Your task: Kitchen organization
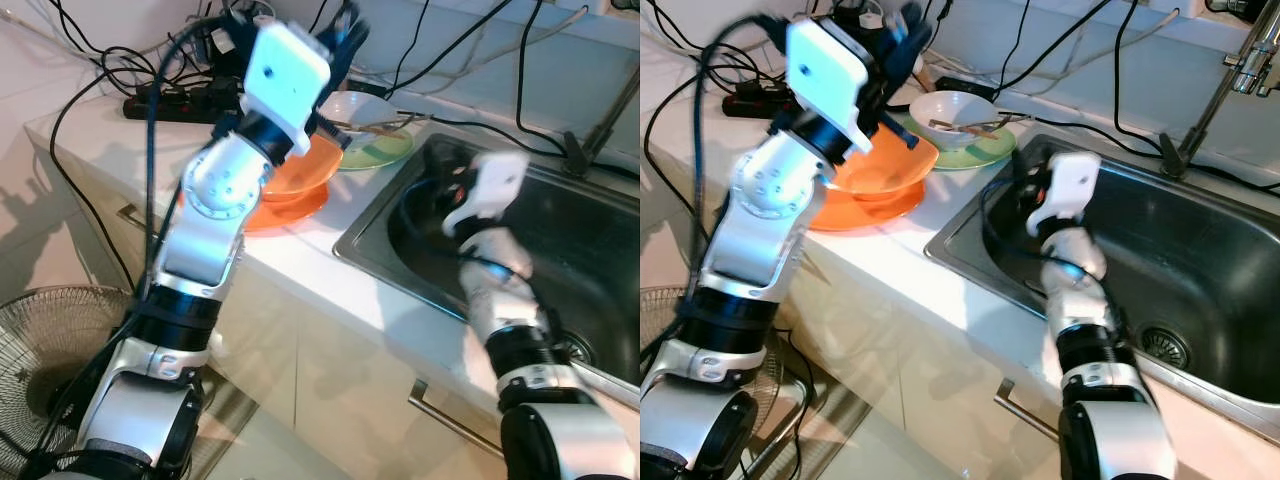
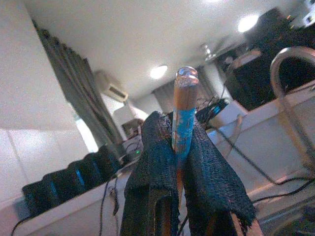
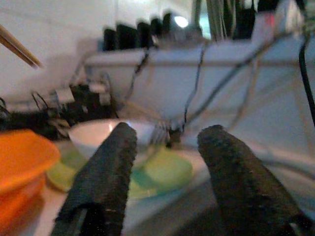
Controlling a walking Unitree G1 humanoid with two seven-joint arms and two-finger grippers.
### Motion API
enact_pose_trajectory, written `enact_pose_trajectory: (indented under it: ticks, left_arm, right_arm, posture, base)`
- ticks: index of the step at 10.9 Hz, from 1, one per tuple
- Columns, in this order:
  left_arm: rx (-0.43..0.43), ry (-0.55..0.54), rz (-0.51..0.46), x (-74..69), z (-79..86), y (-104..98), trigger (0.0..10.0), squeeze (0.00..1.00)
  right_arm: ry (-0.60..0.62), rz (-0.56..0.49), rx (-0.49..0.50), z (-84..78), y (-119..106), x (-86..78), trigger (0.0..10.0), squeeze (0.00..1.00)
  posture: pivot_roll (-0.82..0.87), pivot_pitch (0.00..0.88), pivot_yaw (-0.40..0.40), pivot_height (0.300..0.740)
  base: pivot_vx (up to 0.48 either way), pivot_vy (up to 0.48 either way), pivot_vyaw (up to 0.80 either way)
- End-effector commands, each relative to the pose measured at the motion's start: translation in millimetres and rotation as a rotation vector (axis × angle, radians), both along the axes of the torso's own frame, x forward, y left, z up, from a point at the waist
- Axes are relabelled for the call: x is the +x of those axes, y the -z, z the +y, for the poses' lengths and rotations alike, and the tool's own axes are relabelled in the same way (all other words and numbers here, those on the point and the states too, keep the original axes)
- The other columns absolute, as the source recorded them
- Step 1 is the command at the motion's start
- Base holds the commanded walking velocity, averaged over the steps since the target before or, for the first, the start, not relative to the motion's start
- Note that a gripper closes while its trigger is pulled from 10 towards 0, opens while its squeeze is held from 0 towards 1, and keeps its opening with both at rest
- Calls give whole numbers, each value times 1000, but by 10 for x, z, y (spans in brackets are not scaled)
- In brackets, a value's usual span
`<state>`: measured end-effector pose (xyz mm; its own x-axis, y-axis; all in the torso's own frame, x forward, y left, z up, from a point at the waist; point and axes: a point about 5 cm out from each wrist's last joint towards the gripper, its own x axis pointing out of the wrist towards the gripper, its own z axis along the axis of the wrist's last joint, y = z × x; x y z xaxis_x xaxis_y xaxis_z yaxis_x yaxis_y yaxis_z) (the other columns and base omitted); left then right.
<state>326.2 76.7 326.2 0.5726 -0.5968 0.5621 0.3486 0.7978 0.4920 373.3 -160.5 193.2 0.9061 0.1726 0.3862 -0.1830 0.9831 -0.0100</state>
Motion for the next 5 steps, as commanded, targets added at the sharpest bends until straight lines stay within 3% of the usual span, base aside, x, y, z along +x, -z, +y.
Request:
enact_pose_trajectory:
  ticks: [1, 2, 3, 4, 5]
  left_arm:
    - [2, 11, 14, -20, 8, 10, 10000, 0]
    - [2, 35, 50, -27, -25, 45, 10000, 0]
    - [5, 45, 78, -12, -41, 80, 10000, 0]
    - [9, 61, 114, 7, -55, 123, 10000, 0]
    - [29, 78, 134, 7, -76, 166, 10000, 0]
  right_arm:
    - [-25, -52, -6, -10, -101, -14, 10000, 1000]
    - [-96, -103, -19, 40, -178, -66, 10000, 1000]
    - [-142, -123, -24, 85, -205, -103, 10000, 243]
    - [-174, -138, -20, 130, -222, -128, 10000, 0]
    - [-195, -142, -12, 163, -230, -140, 10000, 0]
  posture:
    - [207, 0, -25, 740]
    - [204, 0, -24, 740]
    - [201, 0, -22, 740]
    - [201, 2, -21, 740]
    - [203, 2, -21, 740]
  base:
    - [0, 0, 0]
    - [0, 0, 0]
    - [0, 0, 0]
    - [0, 0, 0]
    - [0, 0, 0]
